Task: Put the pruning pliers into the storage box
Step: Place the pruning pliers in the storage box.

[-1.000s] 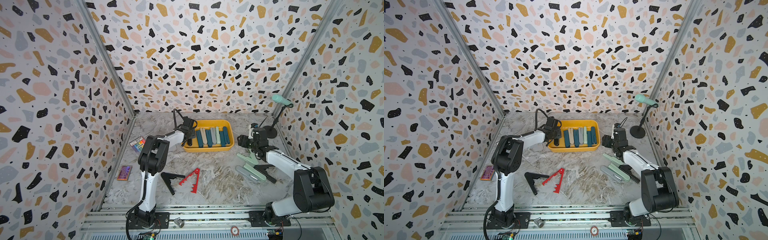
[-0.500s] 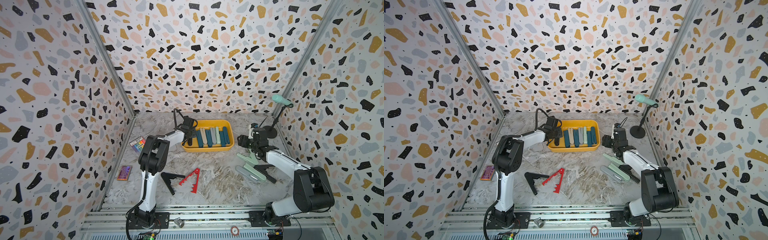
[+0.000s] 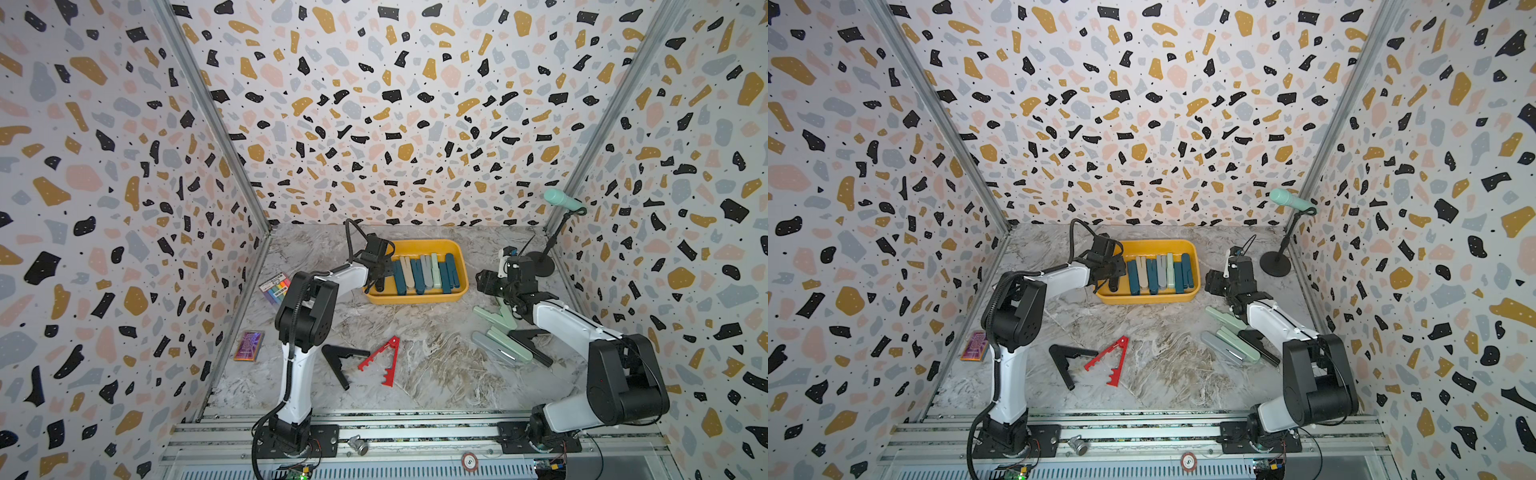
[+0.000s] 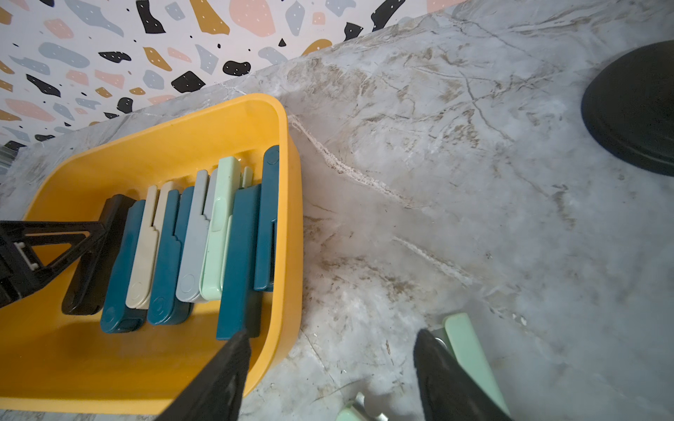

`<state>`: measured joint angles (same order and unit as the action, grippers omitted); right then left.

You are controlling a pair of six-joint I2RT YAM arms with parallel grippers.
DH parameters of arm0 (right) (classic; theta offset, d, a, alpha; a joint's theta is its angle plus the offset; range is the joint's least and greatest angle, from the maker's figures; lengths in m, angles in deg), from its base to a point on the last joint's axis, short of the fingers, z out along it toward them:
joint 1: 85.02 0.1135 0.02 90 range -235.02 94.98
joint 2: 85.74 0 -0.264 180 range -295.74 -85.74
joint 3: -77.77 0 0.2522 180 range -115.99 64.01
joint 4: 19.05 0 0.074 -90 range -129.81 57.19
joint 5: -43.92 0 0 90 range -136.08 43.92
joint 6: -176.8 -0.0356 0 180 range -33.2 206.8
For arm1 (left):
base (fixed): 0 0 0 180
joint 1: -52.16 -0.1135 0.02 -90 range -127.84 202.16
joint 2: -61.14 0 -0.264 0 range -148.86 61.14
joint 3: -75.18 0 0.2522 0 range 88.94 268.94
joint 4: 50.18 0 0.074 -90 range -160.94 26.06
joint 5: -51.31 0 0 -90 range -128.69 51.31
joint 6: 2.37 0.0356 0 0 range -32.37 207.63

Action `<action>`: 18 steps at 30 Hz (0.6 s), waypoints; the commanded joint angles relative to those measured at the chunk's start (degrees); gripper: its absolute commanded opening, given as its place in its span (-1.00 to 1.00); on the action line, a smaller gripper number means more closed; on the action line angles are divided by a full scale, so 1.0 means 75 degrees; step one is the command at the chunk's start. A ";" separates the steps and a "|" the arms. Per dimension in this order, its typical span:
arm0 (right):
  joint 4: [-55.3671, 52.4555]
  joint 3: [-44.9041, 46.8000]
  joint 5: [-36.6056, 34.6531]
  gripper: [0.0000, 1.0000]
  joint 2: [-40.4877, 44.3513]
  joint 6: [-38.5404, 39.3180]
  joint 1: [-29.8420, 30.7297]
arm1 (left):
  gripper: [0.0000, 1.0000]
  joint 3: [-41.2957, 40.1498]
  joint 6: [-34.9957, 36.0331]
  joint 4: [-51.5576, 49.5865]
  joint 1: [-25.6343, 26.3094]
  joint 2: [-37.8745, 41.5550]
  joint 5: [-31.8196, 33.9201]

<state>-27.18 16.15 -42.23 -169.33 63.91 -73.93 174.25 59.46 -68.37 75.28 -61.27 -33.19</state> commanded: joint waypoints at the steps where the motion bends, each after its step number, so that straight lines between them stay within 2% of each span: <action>1: -0.0015 0.0053 -0.0042 0.45 0.0342 0.0004 -0.0026 | 0.19 -0.0224 0.0101 0.0051 0.0017 0.0566 0.0338; 5: -0.0035 0.0076 -0.0088 0.46 0.0385 0.0036 -0.0036 | 0.33 -0.0579 0.0166 0.0347 0.0100 0.1072 0.0741; 11: -0.0001 0.0076 -0.0039 0.46 0.0370 0.0029 -0.0049 | 0.33 -0.0879 0.0226 0.0490 0.0106 0.1491 0.0809; 18: 0.0011 0.0029 0.0052 0.46 0.0319 -0.0012 -0.0049 | 0.39 -0.0492 0.0181 0.0178 0.0249 0.0850 0.0343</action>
<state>-27.16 16.70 -42.20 -168.50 63.89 -74.10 169.01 60.21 -66.34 76.20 -52.22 -29.02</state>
